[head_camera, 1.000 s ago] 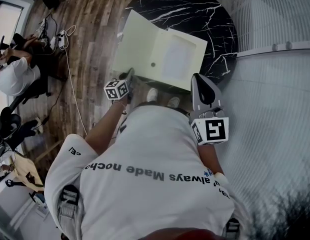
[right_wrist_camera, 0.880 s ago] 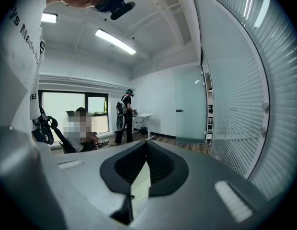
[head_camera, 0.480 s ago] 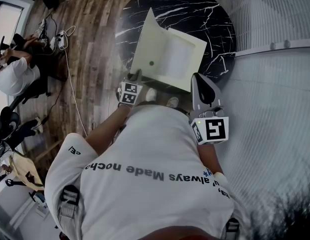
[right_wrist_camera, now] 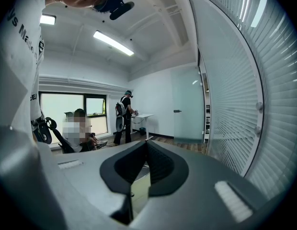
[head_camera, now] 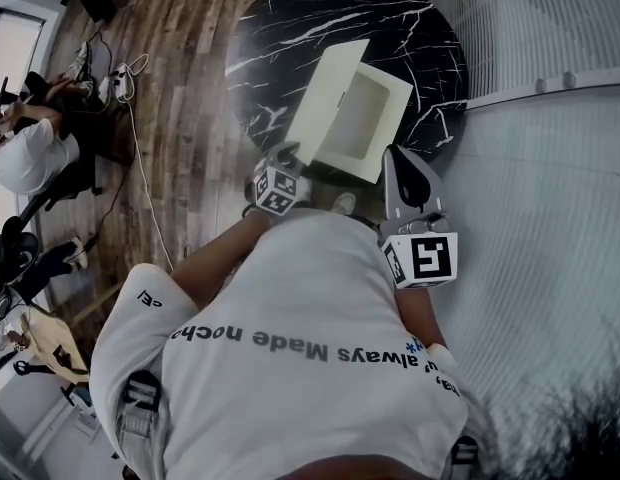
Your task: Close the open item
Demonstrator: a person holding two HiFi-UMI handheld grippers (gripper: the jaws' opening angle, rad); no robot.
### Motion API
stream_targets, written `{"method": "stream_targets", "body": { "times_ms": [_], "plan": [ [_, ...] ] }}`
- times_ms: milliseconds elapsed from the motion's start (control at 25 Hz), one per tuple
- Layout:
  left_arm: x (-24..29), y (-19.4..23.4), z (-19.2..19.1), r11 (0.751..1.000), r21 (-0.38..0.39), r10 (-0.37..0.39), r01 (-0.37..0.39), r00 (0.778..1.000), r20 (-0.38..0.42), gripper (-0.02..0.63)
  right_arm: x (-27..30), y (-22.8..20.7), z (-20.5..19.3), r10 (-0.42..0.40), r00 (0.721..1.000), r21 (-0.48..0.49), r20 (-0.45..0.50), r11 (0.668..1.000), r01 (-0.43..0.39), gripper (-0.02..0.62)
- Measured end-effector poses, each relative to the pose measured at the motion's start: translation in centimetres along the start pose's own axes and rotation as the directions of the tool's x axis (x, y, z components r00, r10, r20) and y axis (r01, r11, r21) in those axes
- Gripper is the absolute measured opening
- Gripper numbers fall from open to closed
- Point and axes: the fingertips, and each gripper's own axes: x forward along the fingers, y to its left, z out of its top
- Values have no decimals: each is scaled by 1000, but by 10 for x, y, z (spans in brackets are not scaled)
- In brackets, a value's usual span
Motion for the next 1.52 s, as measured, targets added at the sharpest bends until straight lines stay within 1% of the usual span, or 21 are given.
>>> {"method": "stream_targets", "body": {
  "times_ms": [120, 280, 440, 720, 1000, 1120, 1320, 1400, 1520],
  "plan": [
    [7, -10, 3, 999, 14, -33, 33, 999, -9, 48, -4, -4, -3, -5, 1000, 3, -1, 1000, 5, 2],
    [20, -25, 8, 996, 51, -74, 76, 997, -32, 52, -7, -13, -10, -15, 1000, 18, -9, 1000, 15, 2],
    [30, -41, 9, 990, 80, -114, 119, 991, -69, 58, -10, -18, -14, -18, 1000, 17, -16, 1000, 19, 2],
    [47, -68, 11, 973, 143, -159, 179, 977, -145, 67, -15, -30, -26, -37, 998, 37, -44, 999, 39, 2],
    [63, -86, 5, 954, 193, -181, 231, 952, -245, 78, -15, -41, -46, -52, 995, 50, -89, 997, 57, 2],
    [67, -92, 4, 946, 204, -189, 252, 940, -283, 81, -13, -46, -58, -56, 992, 54, -117, 997, 63, 2],
    [75, -99, 3, 933, 224, -198, 283, 921, -337, 89, -2, -58, -84, -49, 985, 85, -166, 994, 64, 2],
    [77, -101, 2, 925, 244, -195, 292, 914, -356, 91, 6, -65, -96, -54, 981, 78, -189, 995, 69, 2],
    [78, -103, -1, 912, 273, -186, 304, 904, -384, 95, 23, -78, -119, -68, 968, 42, -241, 996, 81, 2]
  ]
}}
